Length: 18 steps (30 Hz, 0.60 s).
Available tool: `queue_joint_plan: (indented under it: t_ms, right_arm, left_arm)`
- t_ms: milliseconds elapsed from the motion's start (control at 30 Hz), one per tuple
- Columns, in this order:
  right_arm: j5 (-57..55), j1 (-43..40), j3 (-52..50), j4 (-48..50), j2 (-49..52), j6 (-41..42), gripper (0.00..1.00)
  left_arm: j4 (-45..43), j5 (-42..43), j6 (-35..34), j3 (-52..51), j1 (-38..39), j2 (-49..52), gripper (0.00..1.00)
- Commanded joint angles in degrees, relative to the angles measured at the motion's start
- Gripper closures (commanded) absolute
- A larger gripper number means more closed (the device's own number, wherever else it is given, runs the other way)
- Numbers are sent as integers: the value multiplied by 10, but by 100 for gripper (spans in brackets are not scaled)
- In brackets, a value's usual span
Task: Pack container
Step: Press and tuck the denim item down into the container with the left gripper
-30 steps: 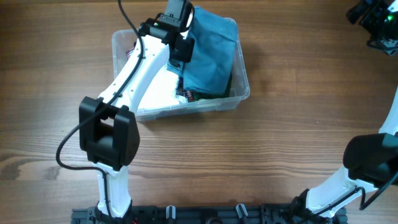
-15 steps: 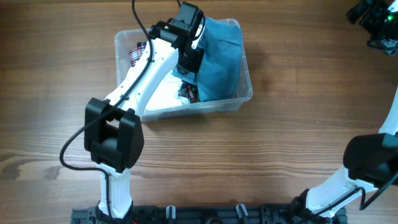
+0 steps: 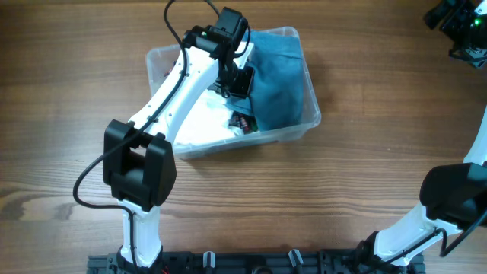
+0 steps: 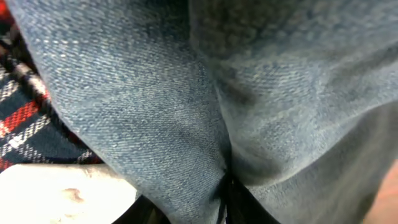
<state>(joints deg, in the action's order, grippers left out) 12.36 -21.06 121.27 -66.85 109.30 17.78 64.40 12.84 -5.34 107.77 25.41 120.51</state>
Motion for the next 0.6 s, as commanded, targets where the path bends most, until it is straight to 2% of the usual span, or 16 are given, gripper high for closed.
queue_joint_plan:
  t_ms: [0, 133, 300, 567]
  right_arm:
    - [-5, 0, 1, 2, 10, 4, 0]
    - [-5, 0, 1, 1, 10, 4, 0]
    - [-5, 0, 1, 1, 10, 4, 0]
    - [-5, 0, 1, 1, 10, 4, 0]
  left_arm:
    - [19, 78, -14, 3, 13, -20, 76]
    - [39, 89, -16, 3, 1, -36, 88]
    - [74, 88, -15, 2, -1, -36, 89]
    - [80, 63, -16, -18, 2, -35, 92]
